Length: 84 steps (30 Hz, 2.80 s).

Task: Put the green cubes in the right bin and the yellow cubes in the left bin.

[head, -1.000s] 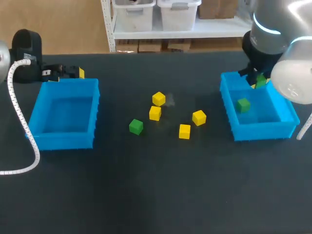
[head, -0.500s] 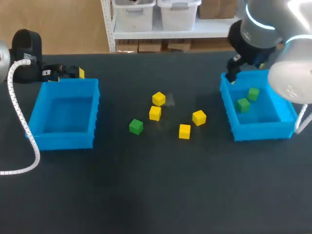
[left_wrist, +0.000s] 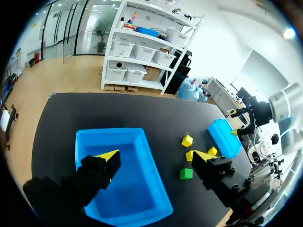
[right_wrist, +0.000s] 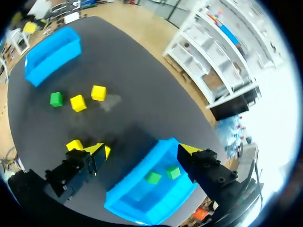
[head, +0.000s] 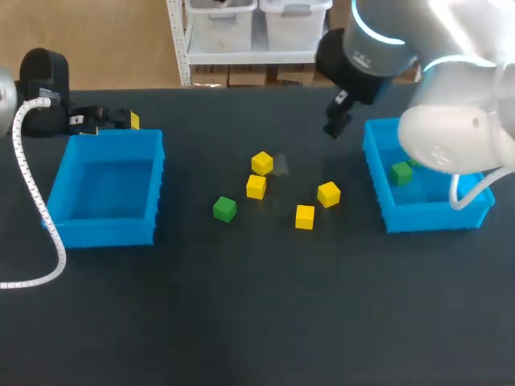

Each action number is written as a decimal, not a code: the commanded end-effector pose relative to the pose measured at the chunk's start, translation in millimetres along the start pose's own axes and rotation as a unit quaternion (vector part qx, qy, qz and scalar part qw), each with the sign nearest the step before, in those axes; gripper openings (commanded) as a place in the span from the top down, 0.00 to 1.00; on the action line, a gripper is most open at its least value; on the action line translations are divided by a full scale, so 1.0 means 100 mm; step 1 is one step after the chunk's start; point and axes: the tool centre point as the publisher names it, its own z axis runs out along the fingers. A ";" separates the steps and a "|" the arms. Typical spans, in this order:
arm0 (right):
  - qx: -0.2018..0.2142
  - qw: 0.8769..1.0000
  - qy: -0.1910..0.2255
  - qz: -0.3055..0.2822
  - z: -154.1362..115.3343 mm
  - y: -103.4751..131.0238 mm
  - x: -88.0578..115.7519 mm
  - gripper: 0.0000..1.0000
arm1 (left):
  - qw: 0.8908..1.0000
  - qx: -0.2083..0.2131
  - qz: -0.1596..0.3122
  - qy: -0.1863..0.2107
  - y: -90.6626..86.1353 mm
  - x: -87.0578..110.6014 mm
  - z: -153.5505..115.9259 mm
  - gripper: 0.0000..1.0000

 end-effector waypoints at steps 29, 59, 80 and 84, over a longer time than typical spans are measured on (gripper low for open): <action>-0.075 0.983 -0.001 -0.168 0.26 1.29 -0.88 0.00 | 1.000 0.005 0.001 -0.003 0.02 0.01 0.00 0.00; -0.136 0.977 0.054 -0.155 0.76 2.07 -0.83 0.00 | 1.000 0.005 0.001 -0.003 0.02 0.01 0.00 0.00; -0.141 0.976 0.078 -0.148 0.96 2.30 -0.68 1.00 | 1.000 0.005 0.001 -0.003 0.02 0.01 0.00 0.00; -0.138 0.976 0.083 -0.145 0.99 2.31 -0.67 1.00 | 1.000 0.005 0.001 -0.003 0.02 0.01 0.00 0.00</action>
